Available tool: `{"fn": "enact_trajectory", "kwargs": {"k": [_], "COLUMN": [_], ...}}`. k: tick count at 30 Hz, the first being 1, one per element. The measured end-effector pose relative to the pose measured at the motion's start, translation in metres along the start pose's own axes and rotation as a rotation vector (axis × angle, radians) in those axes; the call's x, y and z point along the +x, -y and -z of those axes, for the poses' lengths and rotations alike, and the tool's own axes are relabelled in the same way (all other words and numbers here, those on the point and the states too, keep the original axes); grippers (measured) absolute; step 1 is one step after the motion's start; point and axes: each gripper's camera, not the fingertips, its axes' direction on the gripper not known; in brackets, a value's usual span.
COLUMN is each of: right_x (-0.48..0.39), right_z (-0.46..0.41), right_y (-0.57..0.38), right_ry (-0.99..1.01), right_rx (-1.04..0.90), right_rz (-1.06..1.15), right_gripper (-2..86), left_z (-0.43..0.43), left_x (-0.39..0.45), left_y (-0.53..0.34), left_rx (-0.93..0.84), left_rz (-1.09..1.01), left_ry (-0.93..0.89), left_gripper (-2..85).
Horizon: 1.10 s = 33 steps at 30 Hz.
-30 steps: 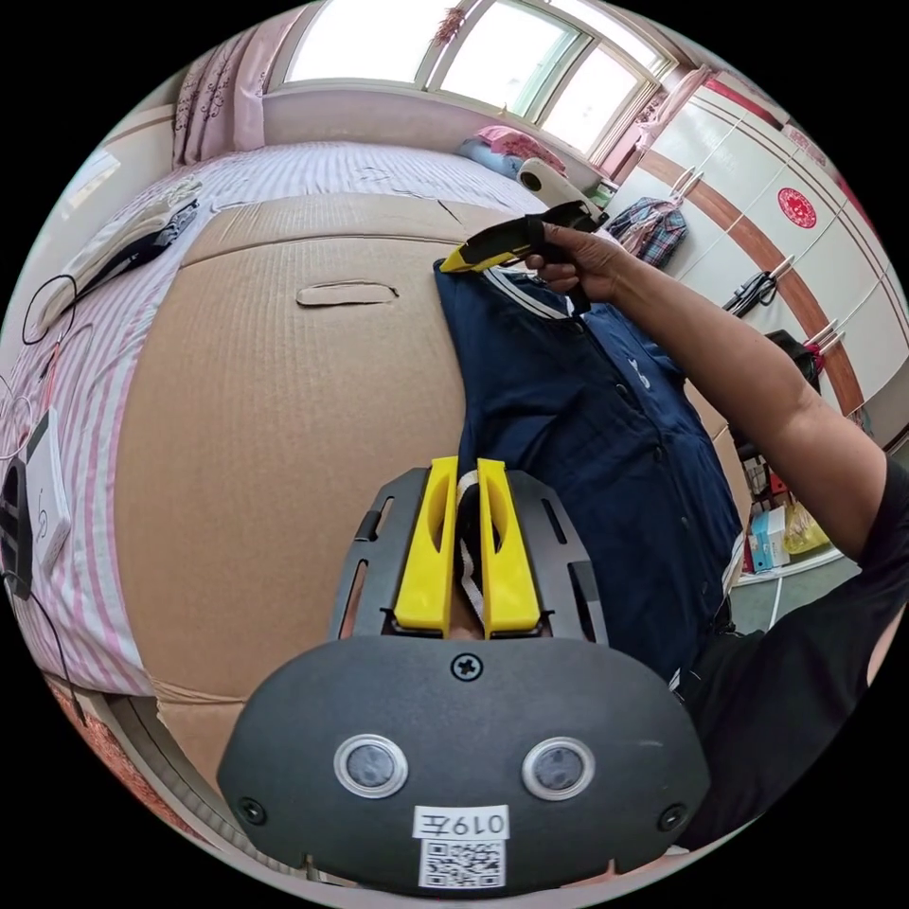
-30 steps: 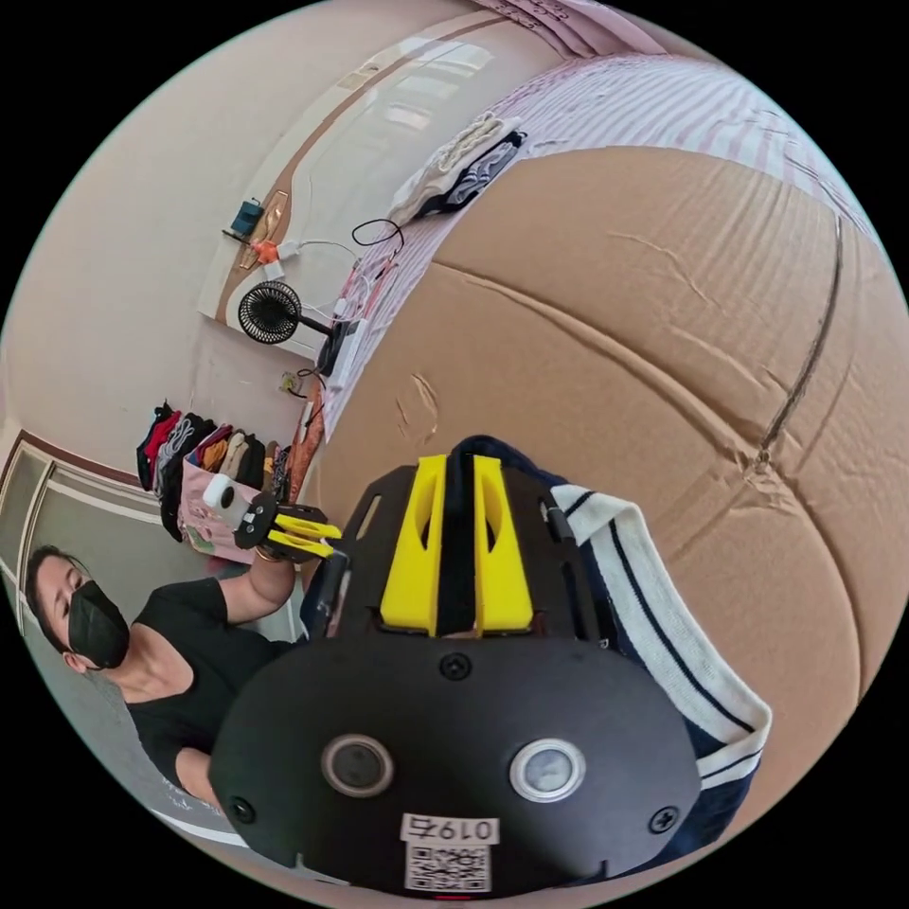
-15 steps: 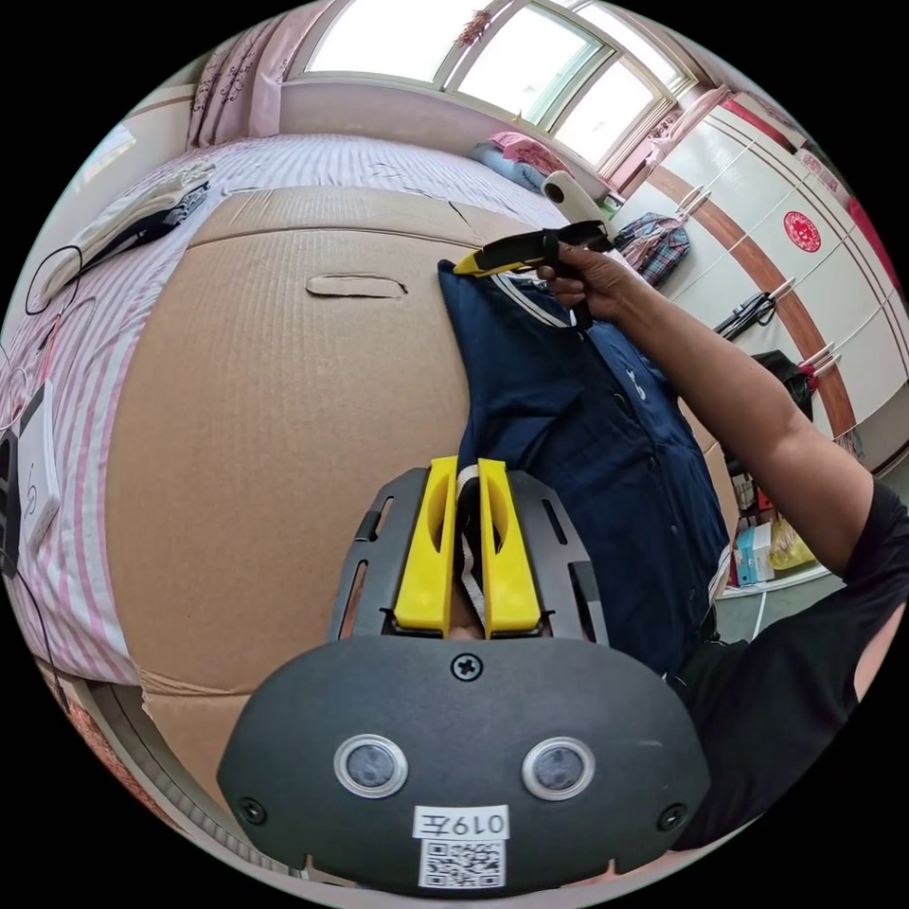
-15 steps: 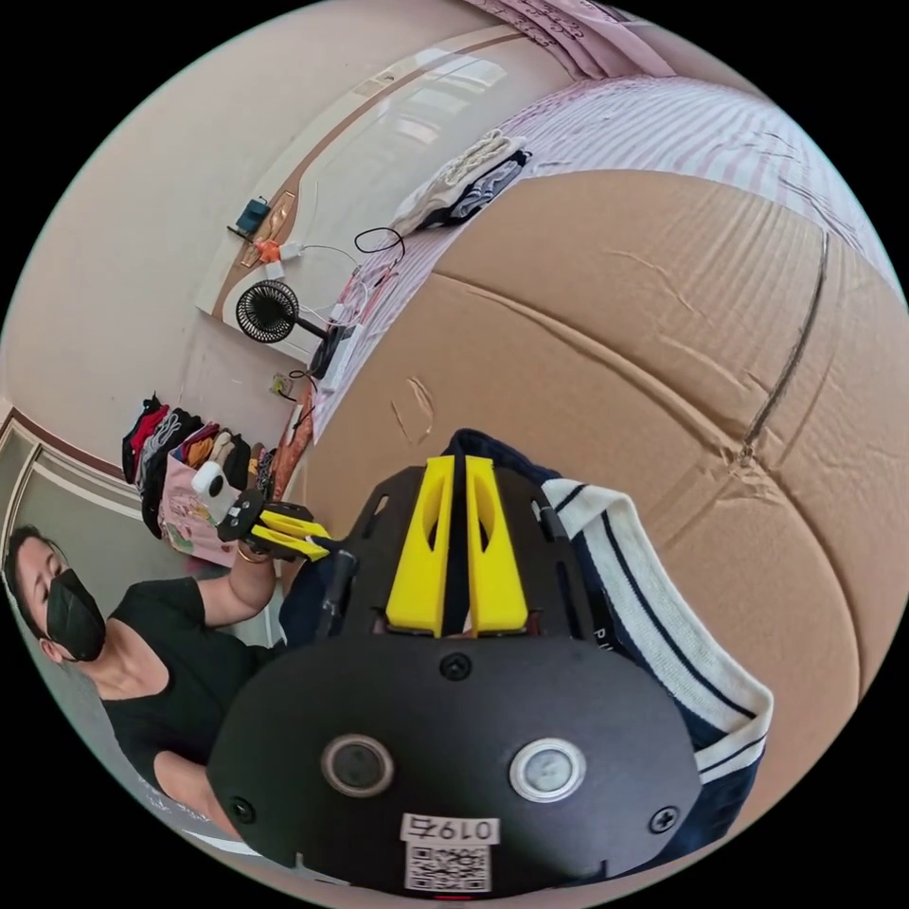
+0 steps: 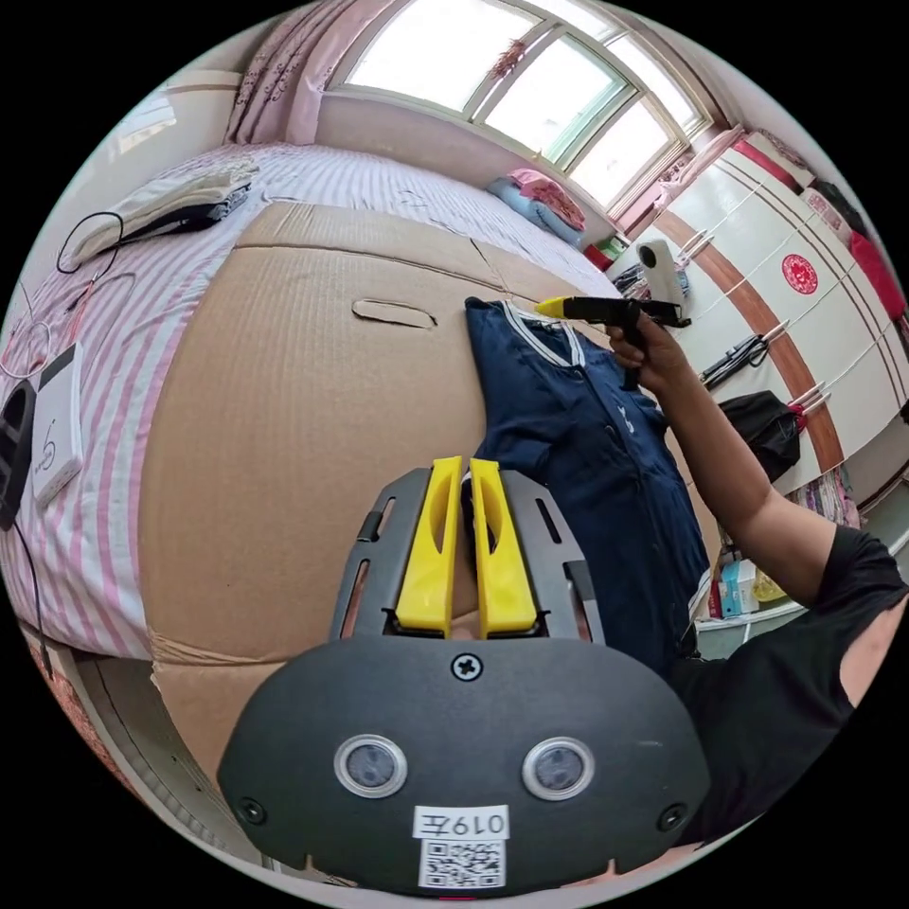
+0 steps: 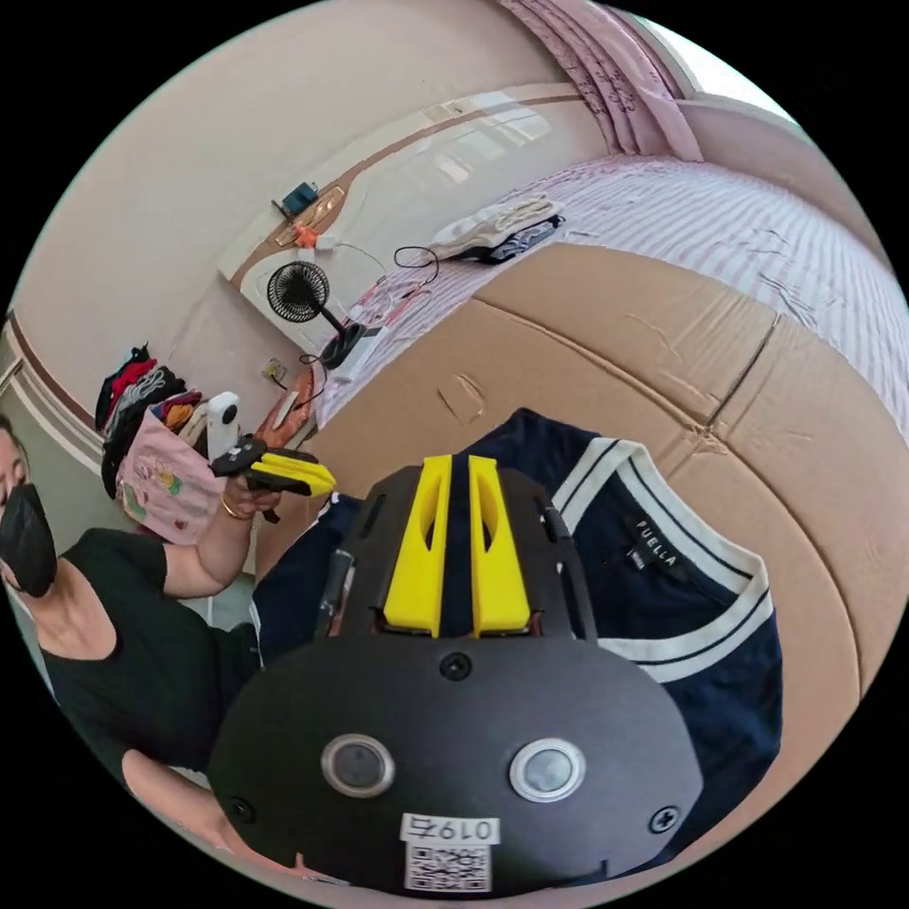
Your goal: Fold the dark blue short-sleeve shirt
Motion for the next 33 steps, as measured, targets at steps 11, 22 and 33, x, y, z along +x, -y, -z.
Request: {"fn": "enact_trajectory", "kwargs": {"k": [11, 22, 33], "right_x": [-0.150, -0.210, -0.237], "right_z": [-0.086, -0.077, -0.090], "right_y": [-0.067, -0.104, -0.128], "right_ry": [-0.212, -0.318, -0.251], "right_rx": [-0.152, -0.053, -0.026], "right_rz": [0.150, 0.144, 0.010], "right_gripper": [-0.9, -0.9, 5.8], "left_z": [-0.016, -0.020, -0.126], "left_x": [0.020, 0.011, -0.050], "left_y": [0.025, 0.068, 0.285], "left_rx": [0.027, 0.069, -0.085], "left_rz": [-0.061, -0.074, 0.051], "left_ry": [-0.024, 0.030, -0.293], "left_gripper": [1.6, 2.2, 8.8]}}
